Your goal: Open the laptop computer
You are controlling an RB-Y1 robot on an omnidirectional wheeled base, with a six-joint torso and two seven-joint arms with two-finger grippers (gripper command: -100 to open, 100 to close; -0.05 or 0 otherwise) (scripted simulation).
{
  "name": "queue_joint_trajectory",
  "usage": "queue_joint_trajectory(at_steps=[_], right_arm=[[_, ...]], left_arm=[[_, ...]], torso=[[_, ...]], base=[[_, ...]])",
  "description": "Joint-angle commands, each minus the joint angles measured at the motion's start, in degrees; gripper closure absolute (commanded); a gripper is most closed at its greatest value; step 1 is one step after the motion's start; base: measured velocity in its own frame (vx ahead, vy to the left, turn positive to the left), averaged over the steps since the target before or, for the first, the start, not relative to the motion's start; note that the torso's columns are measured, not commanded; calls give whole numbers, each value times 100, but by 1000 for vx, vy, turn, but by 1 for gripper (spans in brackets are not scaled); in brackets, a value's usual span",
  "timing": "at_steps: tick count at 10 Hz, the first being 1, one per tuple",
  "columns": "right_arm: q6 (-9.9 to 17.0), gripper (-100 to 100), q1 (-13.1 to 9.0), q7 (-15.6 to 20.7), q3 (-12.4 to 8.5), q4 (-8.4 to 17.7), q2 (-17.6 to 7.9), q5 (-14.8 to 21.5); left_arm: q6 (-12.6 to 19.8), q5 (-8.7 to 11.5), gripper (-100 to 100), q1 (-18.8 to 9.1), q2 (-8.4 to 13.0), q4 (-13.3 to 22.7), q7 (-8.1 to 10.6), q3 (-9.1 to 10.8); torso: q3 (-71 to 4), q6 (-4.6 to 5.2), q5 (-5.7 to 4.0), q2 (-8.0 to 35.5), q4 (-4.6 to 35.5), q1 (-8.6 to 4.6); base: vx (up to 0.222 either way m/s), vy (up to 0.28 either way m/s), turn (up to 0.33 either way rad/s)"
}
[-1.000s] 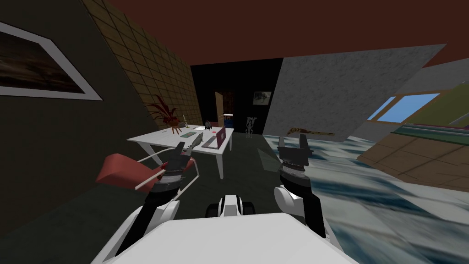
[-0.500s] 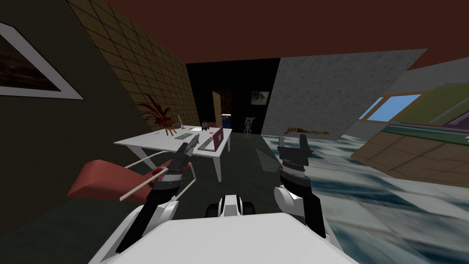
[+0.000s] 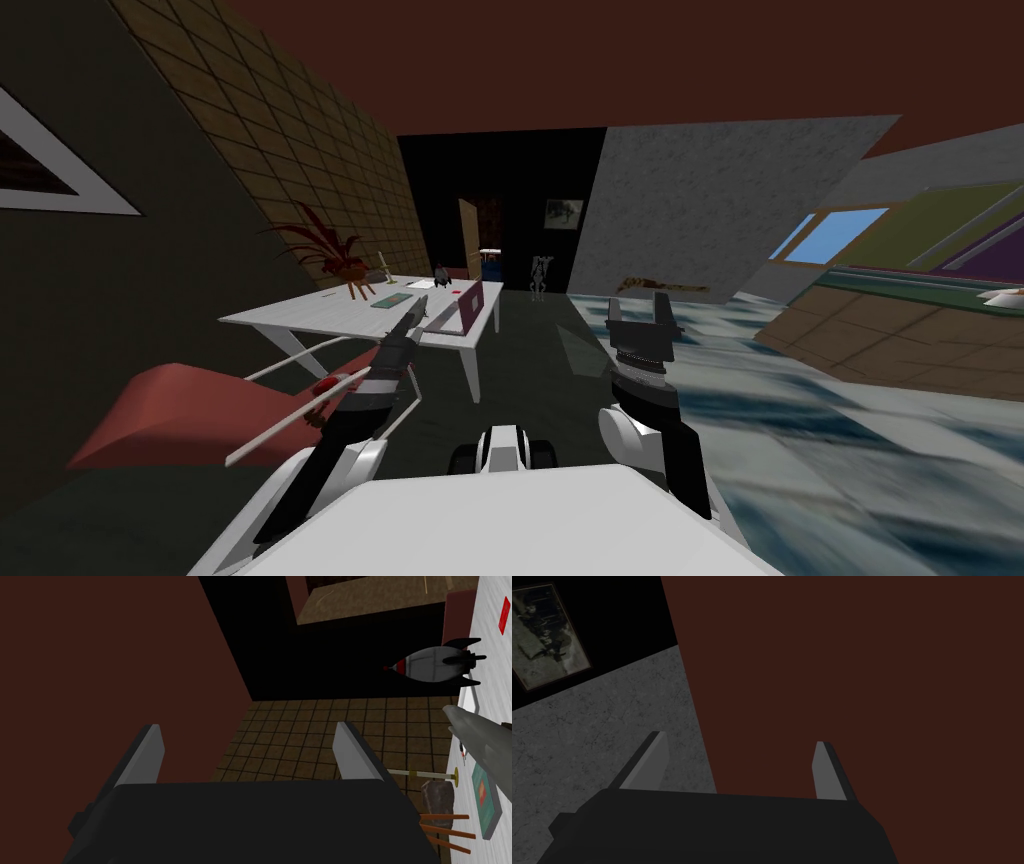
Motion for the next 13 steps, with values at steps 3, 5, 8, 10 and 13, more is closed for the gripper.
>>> queue_joint_trajectory(at_steps=[3,5,8,10,13], right_arm=[[0,0,0,0,0,0,0,0],[0,0,0,0,0,0,0,0],[0,0,0,0,0,0,0,0],[0,0,0,0,0,0,0,0],[0,0,0,0,0,0,0,0]], left_arm=[[597,-123,-100,31,351,-31,3,-22],[790,-161,-100,39,520,-39,7,-26],[1112,-225,-100,51,796,-48,12,-31],[1345,-271,-100,60,971,-52,16,-35],[1701,-341,-100,72,1211,-56,21,-41]], torso=[[-1,0,-1,-1,0,-2],[6,0,0,11,3,0],[3,0,0,4,1,0],[-1,0,1,-1,0,4],[4,0,0,7,2,0]], base=[[95,-11,-75],[69,-11,-45],[70,-9,-61],[85,0,-63],[79,-2,-68]])
